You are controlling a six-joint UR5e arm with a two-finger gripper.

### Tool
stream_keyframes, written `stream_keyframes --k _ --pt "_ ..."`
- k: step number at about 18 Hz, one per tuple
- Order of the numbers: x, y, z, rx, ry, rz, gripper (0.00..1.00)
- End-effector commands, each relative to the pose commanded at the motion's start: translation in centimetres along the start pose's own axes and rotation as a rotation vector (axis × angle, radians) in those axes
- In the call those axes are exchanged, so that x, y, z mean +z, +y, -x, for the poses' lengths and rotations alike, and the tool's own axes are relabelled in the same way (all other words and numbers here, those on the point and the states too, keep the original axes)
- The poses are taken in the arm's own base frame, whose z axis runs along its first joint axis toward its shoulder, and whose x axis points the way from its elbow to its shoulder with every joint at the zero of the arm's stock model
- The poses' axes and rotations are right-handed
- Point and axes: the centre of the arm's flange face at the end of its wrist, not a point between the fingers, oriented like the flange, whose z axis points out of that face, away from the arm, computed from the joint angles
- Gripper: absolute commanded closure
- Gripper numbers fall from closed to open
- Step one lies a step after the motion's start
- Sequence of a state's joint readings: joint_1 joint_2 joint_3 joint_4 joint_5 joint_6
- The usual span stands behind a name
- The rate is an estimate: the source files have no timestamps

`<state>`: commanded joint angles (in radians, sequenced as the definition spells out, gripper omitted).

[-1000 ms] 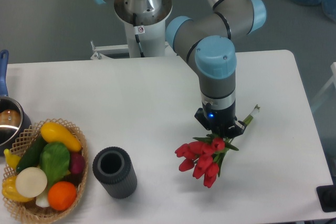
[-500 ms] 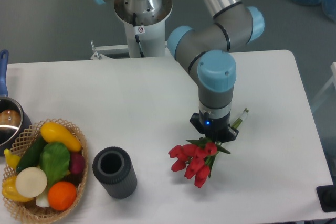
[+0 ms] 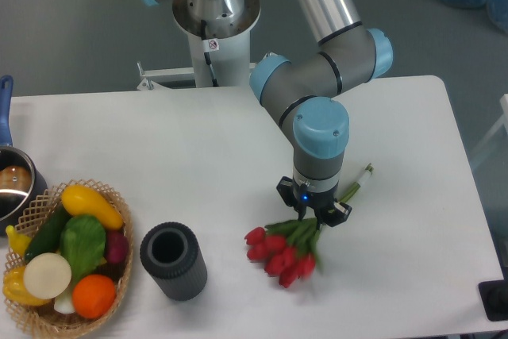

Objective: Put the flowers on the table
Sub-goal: 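Open the gripper to release the tulip stems and lift away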

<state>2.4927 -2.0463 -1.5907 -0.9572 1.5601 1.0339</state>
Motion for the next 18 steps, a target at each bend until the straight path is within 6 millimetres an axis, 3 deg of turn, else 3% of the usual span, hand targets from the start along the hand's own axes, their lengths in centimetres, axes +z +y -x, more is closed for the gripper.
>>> stream_keyframes --k 7,12,15,18 --pt "-2.4 0.4 0.5 -0.007 -0.052 -0.018 0.00" --pt "-5.5 4.4 4.2 -0.039 -0.129 -0.043 0.00" --pt "-6.2 4.6 4.9 0.029 -0.147 -0.033 0.00" --pt "-6.9 6.2 6.2 0.054 -0.181 0.023 0.00"
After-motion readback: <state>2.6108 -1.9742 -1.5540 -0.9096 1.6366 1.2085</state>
